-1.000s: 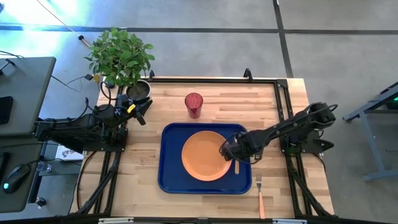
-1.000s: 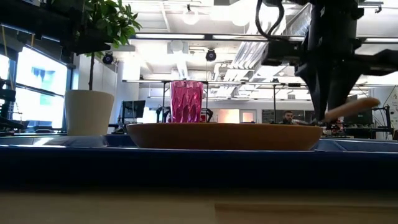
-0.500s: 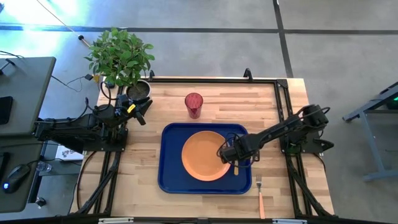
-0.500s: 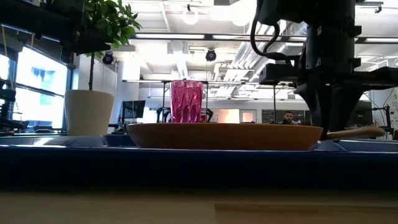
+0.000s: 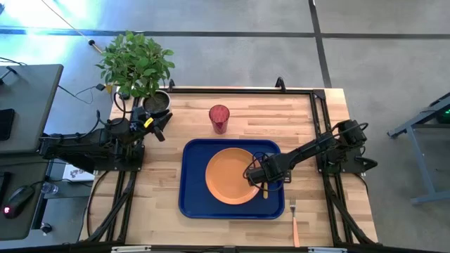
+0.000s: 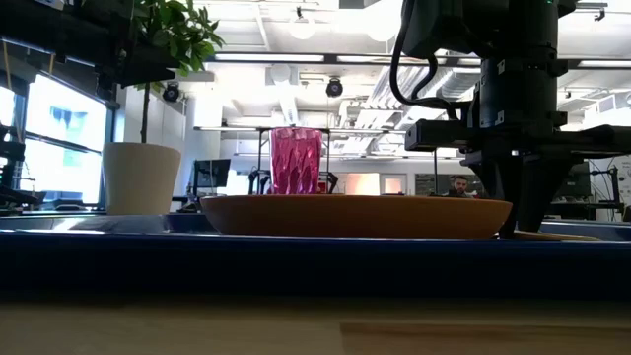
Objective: Pick and place plate/cup/fork/spoon on tray
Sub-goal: Put the orange spoon on the right side of the orange plate
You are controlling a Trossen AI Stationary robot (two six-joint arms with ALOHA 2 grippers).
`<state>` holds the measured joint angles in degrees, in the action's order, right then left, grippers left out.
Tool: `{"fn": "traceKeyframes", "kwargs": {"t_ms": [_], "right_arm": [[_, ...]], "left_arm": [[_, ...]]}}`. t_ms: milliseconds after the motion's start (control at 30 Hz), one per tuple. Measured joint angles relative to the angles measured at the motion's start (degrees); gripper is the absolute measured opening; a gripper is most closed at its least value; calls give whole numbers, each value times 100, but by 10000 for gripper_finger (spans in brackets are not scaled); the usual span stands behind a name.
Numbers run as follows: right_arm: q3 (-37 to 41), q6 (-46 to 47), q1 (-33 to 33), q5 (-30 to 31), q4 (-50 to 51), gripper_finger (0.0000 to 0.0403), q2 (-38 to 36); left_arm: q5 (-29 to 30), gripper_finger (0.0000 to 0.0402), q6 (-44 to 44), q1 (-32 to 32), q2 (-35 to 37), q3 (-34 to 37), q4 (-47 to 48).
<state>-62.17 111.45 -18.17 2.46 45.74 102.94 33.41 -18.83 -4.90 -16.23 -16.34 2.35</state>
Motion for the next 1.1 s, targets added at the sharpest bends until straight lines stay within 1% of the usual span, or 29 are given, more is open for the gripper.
{"fn": "traceKeyframes", "kwargs": {"t_ms": [167, 400, 600, 1100], "right_arm": [[4, 16, 2, -55, 28, 33, 0], [4, 35, 2, -125, 28, 75, 0], [4, -66, 1, -126, 31, 95, 0], [4, -190, 0, -212, 240, 99, -73]], "left_arm": [[0, 115, 1, 0, 1, 0, -2], [0, 115, 2, 1, 0, 0, 0], [0, 115, 2, 1, 0, 0, 0], [0, 115, 0, -1, 2, 0, 0]]}}
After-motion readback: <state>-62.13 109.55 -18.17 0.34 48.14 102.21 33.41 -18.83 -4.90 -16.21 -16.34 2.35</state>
